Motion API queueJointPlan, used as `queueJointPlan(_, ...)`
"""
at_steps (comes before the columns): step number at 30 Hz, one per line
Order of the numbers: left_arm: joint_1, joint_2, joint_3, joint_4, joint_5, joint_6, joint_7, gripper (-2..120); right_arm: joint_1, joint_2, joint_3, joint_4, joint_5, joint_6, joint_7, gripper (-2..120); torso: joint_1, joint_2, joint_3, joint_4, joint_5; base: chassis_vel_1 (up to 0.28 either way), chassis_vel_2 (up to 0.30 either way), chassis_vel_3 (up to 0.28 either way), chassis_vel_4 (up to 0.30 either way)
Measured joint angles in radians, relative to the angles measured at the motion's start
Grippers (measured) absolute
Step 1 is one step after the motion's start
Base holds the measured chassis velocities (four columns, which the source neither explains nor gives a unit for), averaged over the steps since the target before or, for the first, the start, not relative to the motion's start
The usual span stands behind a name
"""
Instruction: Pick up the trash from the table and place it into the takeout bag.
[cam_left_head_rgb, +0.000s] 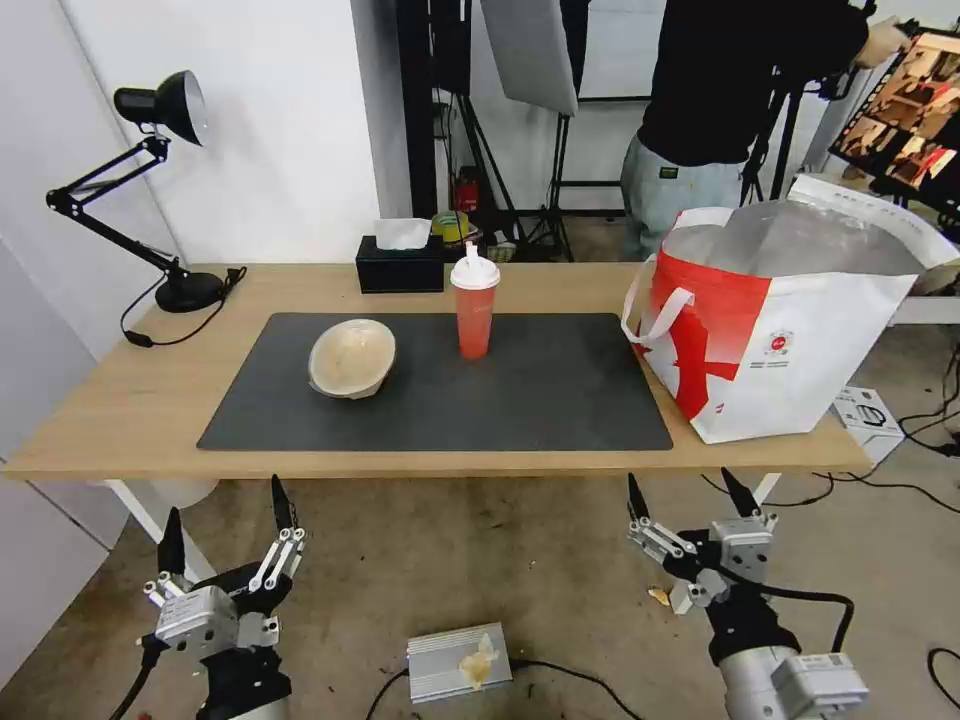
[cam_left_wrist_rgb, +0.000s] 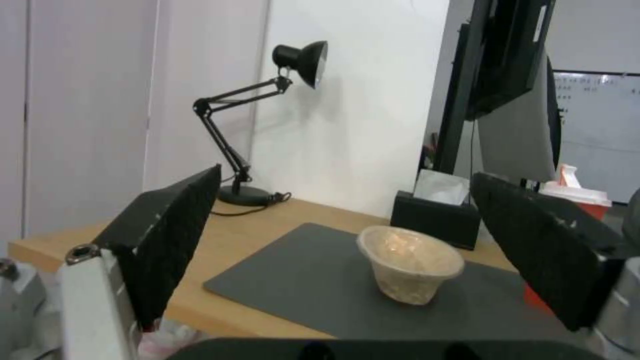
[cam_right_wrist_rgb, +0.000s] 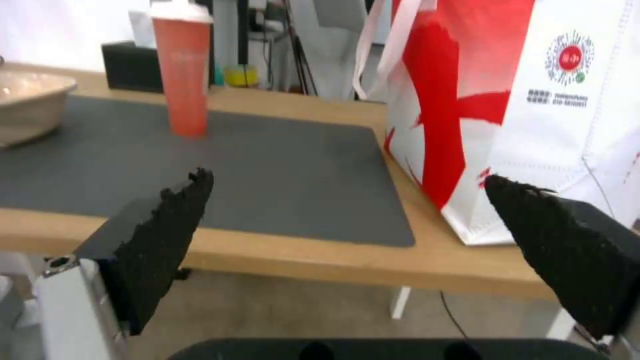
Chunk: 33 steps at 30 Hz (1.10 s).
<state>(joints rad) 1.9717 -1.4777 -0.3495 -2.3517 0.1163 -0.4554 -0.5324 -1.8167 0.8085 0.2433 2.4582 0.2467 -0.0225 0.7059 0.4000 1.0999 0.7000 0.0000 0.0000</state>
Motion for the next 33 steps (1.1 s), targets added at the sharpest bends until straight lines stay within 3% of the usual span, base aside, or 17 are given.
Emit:
queueJointPlan(12, -0.003, 0.002, 0.001, 0.007, -0.001, -0.001, 0.001, 100, -0.007, 0.008, -0.024, -0.012, 0.003, -0.024, 0.016, 100, 0.0, 0.0, 0.0, 0.0, 0.0, 0.0, 0.0, 0.0, 0.0)
queueJointPlan(22, -0.003, 0.003, 0.002, 0.008, -0.002, -0.001, 0.001, 100, 0.011, 0.008, -0.026, -0.018, -0.016, 0.01, 0.001, 100, 0.0, 0.0, 0.0, 0.0, 0.0, 0.0, 0.0, 0.0, 0.0)
queueJointPlan(27, -0.005, 0.0, 0.002, 0.009, -0.002, -0.001, 0.0, 100, 0.037, -0.012, -0.017, 0.003, 0.045, 0.044, -0.064, 100, 0.0, 0.0, 0.0, -0.0001, 0.0, 0.0, 0.0, 0.0, 0.0)
queueJointPlan(33, -0.011, -0.004, -0.004, 0.013, -0.004, -0.001, -0.003, 100, 0.144, -0.059, 0.002, 0.014, 0.208, 0.137, -0.242, 100, 0.0, 0.0, 0.0, 0.0, 0.0, 0.0, 0.0, 0.0, 0.0)
